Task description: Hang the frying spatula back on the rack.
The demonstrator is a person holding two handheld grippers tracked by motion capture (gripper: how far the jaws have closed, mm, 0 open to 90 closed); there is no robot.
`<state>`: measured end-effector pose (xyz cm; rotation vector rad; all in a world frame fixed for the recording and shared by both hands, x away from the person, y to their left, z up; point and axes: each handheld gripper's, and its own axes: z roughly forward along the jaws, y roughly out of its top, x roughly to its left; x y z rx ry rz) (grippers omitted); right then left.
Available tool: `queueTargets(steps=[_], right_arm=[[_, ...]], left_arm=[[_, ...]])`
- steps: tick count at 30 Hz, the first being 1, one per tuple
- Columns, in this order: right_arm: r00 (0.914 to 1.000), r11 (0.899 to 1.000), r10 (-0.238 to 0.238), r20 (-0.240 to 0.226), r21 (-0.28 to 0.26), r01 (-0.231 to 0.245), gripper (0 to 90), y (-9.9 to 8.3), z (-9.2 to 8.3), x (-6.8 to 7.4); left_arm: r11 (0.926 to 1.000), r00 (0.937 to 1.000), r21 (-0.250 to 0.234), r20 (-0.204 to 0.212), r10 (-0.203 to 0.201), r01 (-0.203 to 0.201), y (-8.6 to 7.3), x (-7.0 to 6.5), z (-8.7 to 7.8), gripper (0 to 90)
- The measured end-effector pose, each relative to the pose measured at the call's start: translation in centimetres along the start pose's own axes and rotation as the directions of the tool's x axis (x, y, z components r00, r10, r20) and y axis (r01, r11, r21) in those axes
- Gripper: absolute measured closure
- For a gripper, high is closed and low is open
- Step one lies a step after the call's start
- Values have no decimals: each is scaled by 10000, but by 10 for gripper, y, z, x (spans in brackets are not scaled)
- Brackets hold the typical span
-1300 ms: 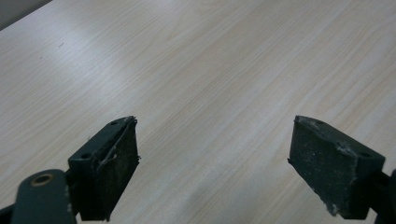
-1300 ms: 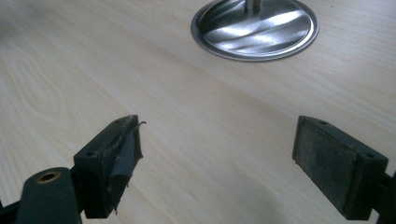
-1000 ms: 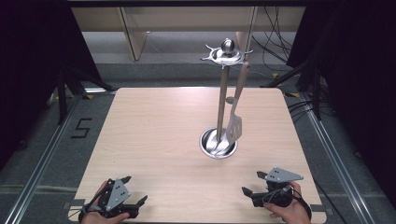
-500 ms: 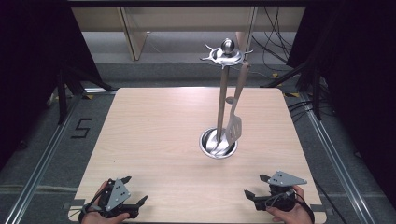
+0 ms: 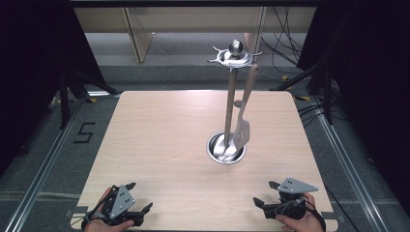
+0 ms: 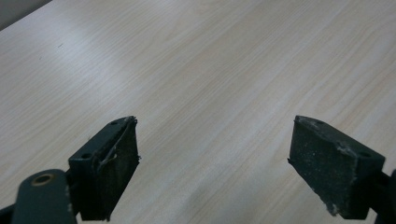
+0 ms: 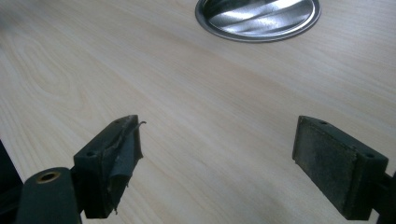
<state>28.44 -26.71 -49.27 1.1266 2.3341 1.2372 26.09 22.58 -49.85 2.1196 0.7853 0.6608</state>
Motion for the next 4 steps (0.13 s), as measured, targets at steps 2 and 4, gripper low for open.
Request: queueTargets(steps=[2,4], right_arm=[[10000,10000,-25,13,27,25,165,0,0,0],[9999,10000,-64,88,26,63,165,0,-1,-1]], left_arm=[[10000,10000,7,-2,18,-18,0,0,0,150],[10000,10000,-35,-80,55,-55,0,0,0,150]])
